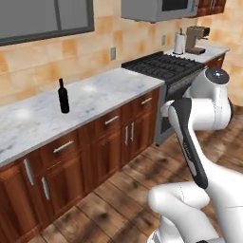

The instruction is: Move the drinks to the dining counter.

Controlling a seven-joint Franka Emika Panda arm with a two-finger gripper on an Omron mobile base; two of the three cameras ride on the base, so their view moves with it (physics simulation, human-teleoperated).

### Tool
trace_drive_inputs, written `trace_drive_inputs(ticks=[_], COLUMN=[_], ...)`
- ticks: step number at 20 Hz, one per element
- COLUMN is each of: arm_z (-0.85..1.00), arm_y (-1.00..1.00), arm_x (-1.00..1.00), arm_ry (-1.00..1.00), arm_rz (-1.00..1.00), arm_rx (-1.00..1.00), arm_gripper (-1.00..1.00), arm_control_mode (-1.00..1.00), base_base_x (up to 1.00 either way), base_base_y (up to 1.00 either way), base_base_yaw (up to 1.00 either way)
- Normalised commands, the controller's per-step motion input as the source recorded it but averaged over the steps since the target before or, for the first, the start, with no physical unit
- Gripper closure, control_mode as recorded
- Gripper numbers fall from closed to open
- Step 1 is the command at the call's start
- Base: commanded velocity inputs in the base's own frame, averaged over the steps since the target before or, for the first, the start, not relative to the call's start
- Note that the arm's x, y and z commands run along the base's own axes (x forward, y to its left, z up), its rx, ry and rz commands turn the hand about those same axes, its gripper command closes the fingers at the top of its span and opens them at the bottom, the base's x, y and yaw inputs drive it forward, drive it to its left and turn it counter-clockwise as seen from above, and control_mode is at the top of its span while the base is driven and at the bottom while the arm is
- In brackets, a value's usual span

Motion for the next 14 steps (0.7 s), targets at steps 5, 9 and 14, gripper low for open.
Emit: trace_drive_inputs(ticks=[5, 9, 14], arm_z=[0.0, 0.0, 0.0], arm_y=[0.0, 0.0, 0.0], arm_x=[0.0, 0.0, 0.0], arm_ry=[0.0, 0.0, 0.0], arm_rz=[0.0, 0.0, 0.0], arm_rx=[0.0, 0.0, 0.0], arm_gripper=[-1.0, -1.0, -1.0], arm_control_mode=[1.0, 1.0, 1.0], base_base_x=[0.24, 0.38, 0.37], base_base_y=[0.06, 0.14, 0.09], base_base_yaw=[0.5, 0.47, 0.36])
